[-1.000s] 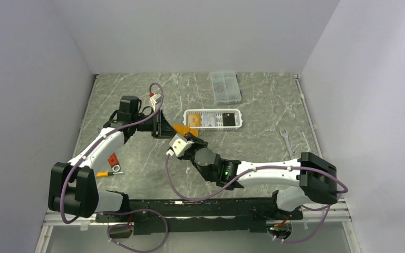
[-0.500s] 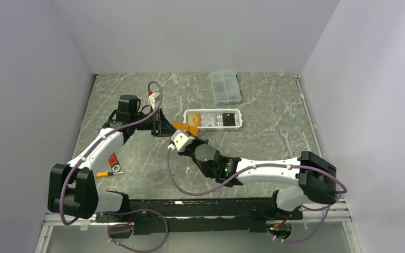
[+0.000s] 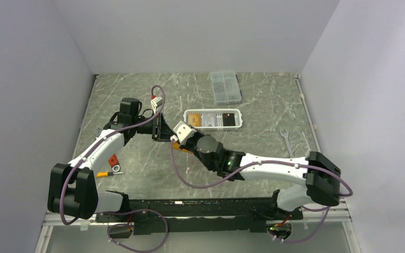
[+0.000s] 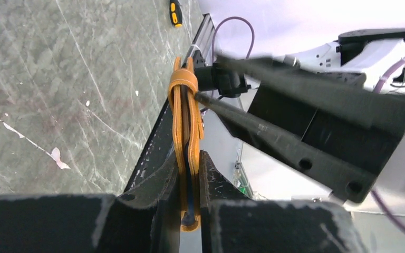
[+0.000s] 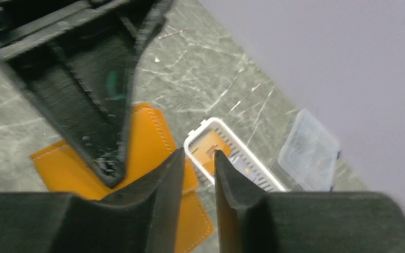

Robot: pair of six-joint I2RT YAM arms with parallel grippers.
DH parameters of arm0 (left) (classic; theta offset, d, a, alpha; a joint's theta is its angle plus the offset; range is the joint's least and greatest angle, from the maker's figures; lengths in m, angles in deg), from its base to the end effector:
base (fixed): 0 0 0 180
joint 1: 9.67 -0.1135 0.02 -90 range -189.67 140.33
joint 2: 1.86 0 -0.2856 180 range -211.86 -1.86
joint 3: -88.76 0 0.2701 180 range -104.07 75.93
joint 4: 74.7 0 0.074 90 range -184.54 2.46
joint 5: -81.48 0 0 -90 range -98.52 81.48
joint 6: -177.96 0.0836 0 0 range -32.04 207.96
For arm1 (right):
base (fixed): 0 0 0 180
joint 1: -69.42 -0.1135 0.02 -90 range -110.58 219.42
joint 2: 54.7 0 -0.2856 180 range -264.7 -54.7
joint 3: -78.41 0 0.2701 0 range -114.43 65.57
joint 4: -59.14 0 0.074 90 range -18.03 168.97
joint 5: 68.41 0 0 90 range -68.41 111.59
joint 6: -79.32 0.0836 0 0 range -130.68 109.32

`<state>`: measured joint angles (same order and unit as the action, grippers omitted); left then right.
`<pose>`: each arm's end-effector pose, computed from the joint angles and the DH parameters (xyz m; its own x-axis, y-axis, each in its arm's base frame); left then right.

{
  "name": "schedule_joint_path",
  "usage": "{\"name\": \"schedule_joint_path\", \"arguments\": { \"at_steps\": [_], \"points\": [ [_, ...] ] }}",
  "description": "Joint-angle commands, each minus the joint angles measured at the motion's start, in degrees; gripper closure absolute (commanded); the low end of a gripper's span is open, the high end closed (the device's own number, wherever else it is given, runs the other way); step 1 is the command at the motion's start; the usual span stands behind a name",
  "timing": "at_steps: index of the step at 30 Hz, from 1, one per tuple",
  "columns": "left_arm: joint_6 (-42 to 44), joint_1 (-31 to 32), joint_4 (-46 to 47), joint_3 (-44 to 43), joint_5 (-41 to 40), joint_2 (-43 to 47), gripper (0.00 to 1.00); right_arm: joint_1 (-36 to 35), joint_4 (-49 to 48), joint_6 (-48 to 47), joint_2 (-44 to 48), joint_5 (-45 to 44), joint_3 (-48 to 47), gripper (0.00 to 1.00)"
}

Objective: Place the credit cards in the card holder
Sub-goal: Open the card holder at the center of the board.

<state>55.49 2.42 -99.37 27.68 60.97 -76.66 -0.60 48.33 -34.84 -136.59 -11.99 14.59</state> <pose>0.2657 -0.1370 0.2609 -0.9371 0.0084 -0.3490 0.3415 0.2291 -0.9115 0.1730 0.3404 0.2943 0.2043 -0.4359 -0.8765 -0.5610 0.6816 -0.4698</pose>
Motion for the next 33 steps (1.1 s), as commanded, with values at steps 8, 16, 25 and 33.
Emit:
{"name": "schedule_joint_path", "arguments": {
  "at_steps": [8,16,25,33],
  "points": [
    [16.71,4.53,-9.97,-6.15,8.73,3.54,1.0,28.68,35.38,24.95,13.61,54.28,-12.59,0.23],
    [29.29,10.21,-19.98,-7.91,6.02,7.5,1.0,38.36,39.4,32.42,5.91,96.04,-20.62,0.0],
    [34.82,11.7,-24.1,-10.18,3.13,7.25,1.0,34.96,39.89,35.23,3.34,99.02,-20.15,0.02],
    [36.86,12.15,-26.84,-12.29,2.66,6.78,0.99,28.97,45.07,33.07,-2.31,94.6,-21.95,0.2]
  ]
}}
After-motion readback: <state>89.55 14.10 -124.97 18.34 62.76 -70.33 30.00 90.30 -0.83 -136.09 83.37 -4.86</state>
